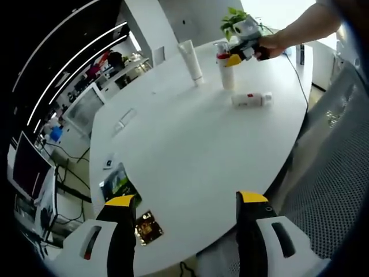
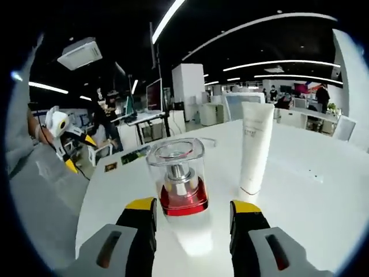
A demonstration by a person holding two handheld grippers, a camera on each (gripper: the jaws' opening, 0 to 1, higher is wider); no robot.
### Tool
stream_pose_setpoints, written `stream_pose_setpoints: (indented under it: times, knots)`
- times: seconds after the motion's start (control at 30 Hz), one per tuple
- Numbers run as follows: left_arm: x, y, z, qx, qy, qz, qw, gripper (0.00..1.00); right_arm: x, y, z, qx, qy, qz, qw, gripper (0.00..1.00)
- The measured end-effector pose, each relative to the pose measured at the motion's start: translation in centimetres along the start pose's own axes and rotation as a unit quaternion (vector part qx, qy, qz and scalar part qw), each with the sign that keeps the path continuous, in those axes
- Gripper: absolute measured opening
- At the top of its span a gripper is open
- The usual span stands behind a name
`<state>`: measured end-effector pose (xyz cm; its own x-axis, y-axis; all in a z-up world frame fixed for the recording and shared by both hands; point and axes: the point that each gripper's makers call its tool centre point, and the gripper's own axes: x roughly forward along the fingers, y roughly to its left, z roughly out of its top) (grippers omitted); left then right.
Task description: Arrange the skincare products in the storage area until every visible bottle or jar stands upright without overlapping.
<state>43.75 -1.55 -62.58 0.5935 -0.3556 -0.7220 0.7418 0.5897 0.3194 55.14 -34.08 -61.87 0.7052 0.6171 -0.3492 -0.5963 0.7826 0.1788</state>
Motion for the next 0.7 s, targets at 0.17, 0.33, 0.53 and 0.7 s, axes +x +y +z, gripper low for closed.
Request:
stream_pose_setpoints:
  times: [0.17,0.33,0.53,0.7]
  knots:
    - [0.1,-0.2,-0.1,0.004,0.003,-0.003,1.0000,0.68,-0.4,0.3,-0.9,0.023,0.005,-0.090,0.9957,0.45]
    - [0.0,-0.1,0.1,0.002,-0.001,-0.001,1.0000,0.68,-0.6,-0.4,-1.5,0.049,0.017,-0.195,0.9795,0.43]
    - [0.1,-0.5,-0.1,0.015,0.005,-0.010,0.9998,0.67,-0.2,-1.6,-2.1,0.095,0.035,-0.252,0.9624,0.38]
    - [0.0,-0.6,0.1,0.014,0.001,-0.012,0.9998,0.66,0.1,-1.5,-1.7,0.101,0.037,-0.276,0.9552,0.37]
